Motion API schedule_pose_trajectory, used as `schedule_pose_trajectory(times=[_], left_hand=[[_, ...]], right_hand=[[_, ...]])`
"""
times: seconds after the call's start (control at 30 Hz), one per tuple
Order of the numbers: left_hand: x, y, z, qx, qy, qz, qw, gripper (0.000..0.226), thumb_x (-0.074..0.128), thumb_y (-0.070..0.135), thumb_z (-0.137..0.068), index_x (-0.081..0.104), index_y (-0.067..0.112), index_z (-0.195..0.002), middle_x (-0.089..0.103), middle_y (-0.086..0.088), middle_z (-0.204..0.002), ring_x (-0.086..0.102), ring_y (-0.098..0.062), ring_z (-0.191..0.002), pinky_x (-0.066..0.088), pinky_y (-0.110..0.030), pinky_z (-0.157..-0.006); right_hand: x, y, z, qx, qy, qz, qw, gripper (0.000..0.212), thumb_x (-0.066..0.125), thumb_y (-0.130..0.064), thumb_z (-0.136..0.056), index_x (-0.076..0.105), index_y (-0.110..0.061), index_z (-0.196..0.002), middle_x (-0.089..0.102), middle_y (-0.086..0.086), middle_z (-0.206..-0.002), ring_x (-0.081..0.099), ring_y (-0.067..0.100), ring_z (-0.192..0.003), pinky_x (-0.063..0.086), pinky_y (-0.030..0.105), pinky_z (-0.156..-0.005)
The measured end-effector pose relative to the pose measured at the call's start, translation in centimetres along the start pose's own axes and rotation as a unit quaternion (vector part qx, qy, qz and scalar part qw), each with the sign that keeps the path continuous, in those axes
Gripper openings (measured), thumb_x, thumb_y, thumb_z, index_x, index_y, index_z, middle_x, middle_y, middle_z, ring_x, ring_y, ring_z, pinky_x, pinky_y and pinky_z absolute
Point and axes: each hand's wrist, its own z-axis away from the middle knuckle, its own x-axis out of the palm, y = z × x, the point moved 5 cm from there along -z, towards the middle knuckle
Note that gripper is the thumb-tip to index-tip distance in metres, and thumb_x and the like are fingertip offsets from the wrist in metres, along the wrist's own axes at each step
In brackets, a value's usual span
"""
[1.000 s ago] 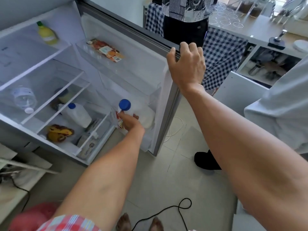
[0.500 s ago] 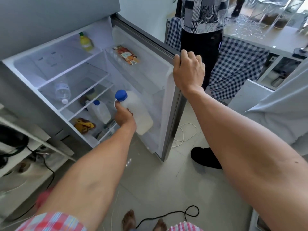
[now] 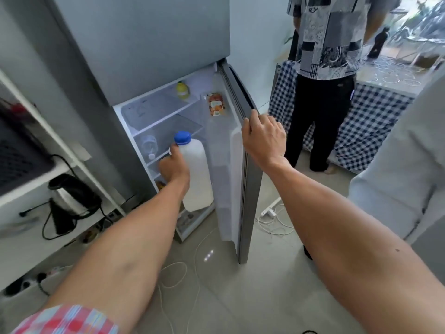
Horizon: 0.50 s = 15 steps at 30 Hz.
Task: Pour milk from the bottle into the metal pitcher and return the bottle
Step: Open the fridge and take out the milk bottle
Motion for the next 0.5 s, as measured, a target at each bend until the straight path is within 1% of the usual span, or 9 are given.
schedule_pose_trajectory(times=[0.07,0.17,0.3,0.33,0.37,0.4,0.43,0.47,0.5], left_hand=[[-2.2,0.7,-1.4,0.001,0.005,0.013,1.000,0.043,0.052,0.051,-0.094,0.061,0.011,-0.080,0.065,-0.008,-0.087,0.062,-0.026,-0.079,0.048,-0.035,-0.067],[-5.3,1.5,-3.9,-0.005,0.004,0.035,0.999,0.046,0.054,0.049,-0.091,0.064,0.005,-0.093,0.066,-0.007,-0.085,0.061,-0.021,-0.070,0.044,-0.029,-0.057],[-8.9,3.1,-6.5,0.005,0.020,0.047,0.999,0.046,0.057,0.050,-0.089,0.061,0.005,-0.077,0.066,-0.013,-0.078,0.062,-0.028,-0.069,0.042,-0.028,-0.057],[-9.8,3.5,-7.0,0.004,0.032,0.053,0.998,0.051,0.058,0.049,-0.088,0.063,0.000,-0.080,0.066,-0.019,-0.080,0.061,-0.032,-0.067,0.039,-0.027,-0.056],[-10.6,3.9,-7.6,0.002,0.042,0.059,0.997,0.057,0.059,0.049,-0.086,0.064,-0.008,-0.088,0.067,-0.025,-0.089,0.058,-0.033,-0.064,0.037,-0.027,-0.056],[-11.3,4.3,-8.1,0.002,0.048,0.063,0.997,0.062,0.059,0.049,-0.085,0.061,-0.013,-0.095,0.067,-0.027,-0.098,0.053,-0.030,-0.059,0.035,-0.027,-0.055],[-12.0,4.7,-8.6,0.005,0.052,0.064,0.997,0.065,0.059,0.049,-0.084,0.058,-0.015,-0.095,0.067,-0.028,-0.101,0.047,-0.025,-0.057,0.034,-0.028,-0.055],[-12.6,5.0,-9.1,0.009,0.059,0.064,0.996,0.064,0.060,0.050,-0.082,0.057,-0.014,-0.089,0.066,-0.029,-0.096,0.044,-0.023,-0.058,0.034,-0.028,-0.054],[-13.1,5.3,-9.7,0.011,0.065,0.062,0.996,0.060,0.060,0.051,-0.081,0.057,-0.009,-0.078,0.062,-0.028,-0.082,0.045,-0.023,-0.060,0.035,-0.029,-0.055]], right_hand=[[0.6,-2.7,0.6,-0.016,-0.002,-0.013,1.000,0.035,0.045,-0.034,-0.103,0.064,-0.006,-0.106,0.073,0.012,-0.090,0.066,0.034,-0.086,0.050,0.042,-0.076],[1.8,-6.4,1.1,-0.036,-0.020,-0.030,0.999,0.043,0.044,-0.042,-0.104,0.061,-0.005,-0.117,0.072,0.013,-0.099,0.066,0.034,-0.094,0.052,0.044,-0.080],[3.5,-11.1,1.7,-0.051,-0.035,-0.081,0.995,0.046,0.048,-0.048,-0.103,0.056,-0.007,-0.121,0.070,0.012,-0.110,0.062,0.033,-0.104,0.053,0.047,-0.081],[4.0,-12.0,1.8,-0.059,-0.042,-0.088,0.993,0.046,0.048,-0.048,-0.103,0.055,-0.007,-0.123,0.070,0.012,-0.112,0.061,0.032,-0.107,0.053,0.047,-0.082],[4.6,-12.9,1.8,-0.069,-0.052,-0.096,0.992,0.045,0.049,-0.046,-0.104,0.054,-0.007,-0.126,0.069,0.011,-0.115,0.060,0.031,-0.109,0.053,0.046,-0.082],[5.2,-13.8,1.7,-0.082,-0.063,-0.104,0.989,0.044,0.049,-0.044,-0.104,0.053,-0.007,-0.127,0.068,0.011,-0.118,0.059,0.030,-0.113,0.054,0.046,-0.082],[5.9,-14.6,1.7,-0.095,-0.075,-0.113,0.986,0.042,0.048,-0.042,-0.105,0.052,-0.007,-0.129,0.066,0.010,-0.123,0.057,0.029,-0.118,0.056,0.045,-0.083],[6.6,-15.3,1.7,-0.108,-0.087,-0.119,0.983,0.040,0.046,-0.039,-0.106,0.050,-0.007,-0.130,0.064,0.009,-0.128,0.053,0.027,-0.125,0.057,0.046,-0.085],[7.5,-16.1,1.7,-0.120,-0.103,-0.121,0.980,0.039,0.044,-0.036,-0.107,0.049,-0.007,-0.132,0.060,0.009,-0.135,0.048,0.026,-0.133,0.058,0.047,-0.090]])
